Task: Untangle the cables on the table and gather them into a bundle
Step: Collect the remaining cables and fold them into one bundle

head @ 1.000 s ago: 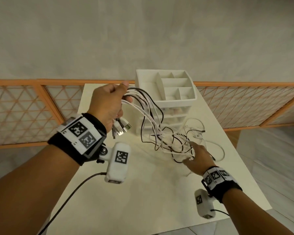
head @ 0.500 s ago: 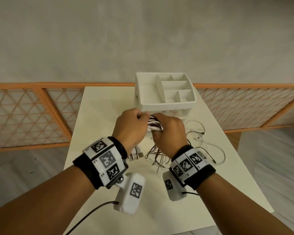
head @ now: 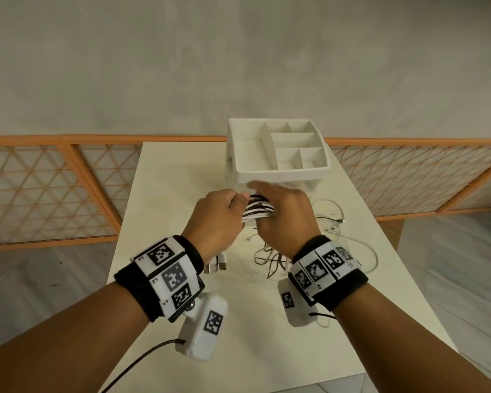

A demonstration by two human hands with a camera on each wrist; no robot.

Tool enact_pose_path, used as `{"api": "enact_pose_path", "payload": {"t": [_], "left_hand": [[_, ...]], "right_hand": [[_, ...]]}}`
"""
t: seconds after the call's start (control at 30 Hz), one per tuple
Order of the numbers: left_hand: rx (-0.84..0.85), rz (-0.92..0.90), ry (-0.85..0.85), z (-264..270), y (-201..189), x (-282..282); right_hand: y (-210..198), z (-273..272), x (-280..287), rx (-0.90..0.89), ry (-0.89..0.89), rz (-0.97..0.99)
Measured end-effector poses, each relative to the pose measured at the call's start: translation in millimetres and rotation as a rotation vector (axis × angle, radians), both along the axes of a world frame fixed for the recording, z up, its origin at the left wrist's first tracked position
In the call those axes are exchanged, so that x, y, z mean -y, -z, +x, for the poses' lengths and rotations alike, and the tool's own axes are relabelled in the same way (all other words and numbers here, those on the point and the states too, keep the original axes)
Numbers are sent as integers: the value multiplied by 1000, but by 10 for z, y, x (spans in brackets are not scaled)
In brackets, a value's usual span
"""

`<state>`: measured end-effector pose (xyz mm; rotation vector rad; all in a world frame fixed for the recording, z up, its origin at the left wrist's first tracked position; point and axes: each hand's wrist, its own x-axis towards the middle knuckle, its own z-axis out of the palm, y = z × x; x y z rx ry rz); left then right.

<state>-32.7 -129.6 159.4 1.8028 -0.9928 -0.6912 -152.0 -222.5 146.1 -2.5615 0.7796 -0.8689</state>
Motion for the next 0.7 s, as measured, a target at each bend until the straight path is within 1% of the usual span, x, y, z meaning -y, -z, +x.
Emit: {"api": "enact_pose_path", "payload": {"t": [0.03,0.1,0.17,0.23,0.3,0.4,0.43,0.5,0.53,0.6,0.63,0.7], "left_hand": [[21,-7,12,-15,-12,-2],[32,-16,17,-10,-4,-30],[-7,-9,-2,33,36,-77],[-59,-10,-43,80,80,-139],[-83,-16,-63,137,158,-189],[-111,18,-22,192,348,-202],[-162,37,-7,192,418,-190],[-299,89,39,174,534,-189],[-361,120,67,167,575,-193],[-455,166,116,178,618,-208],[-484,169,136,189,614,-208],[-482,154,171,195,522,-174]], "right_hand": [[10,-9,24,25,10,41],[77,-90,143,6,120,202],[119,-249,304,-75,284,364],[168,-426,485,-66,416,527],[180,-558,612,-55,460,598],[117,-572,659,39,495,532],[63,-538,630,89,498,492],[-67,-457,543,163,448,462],[-130,-415,483,154,404,443],[-199,-354,365,80,310,393],[-207,-331,306,35,274,367],[-175,-282,214,-41,225,339]]}}
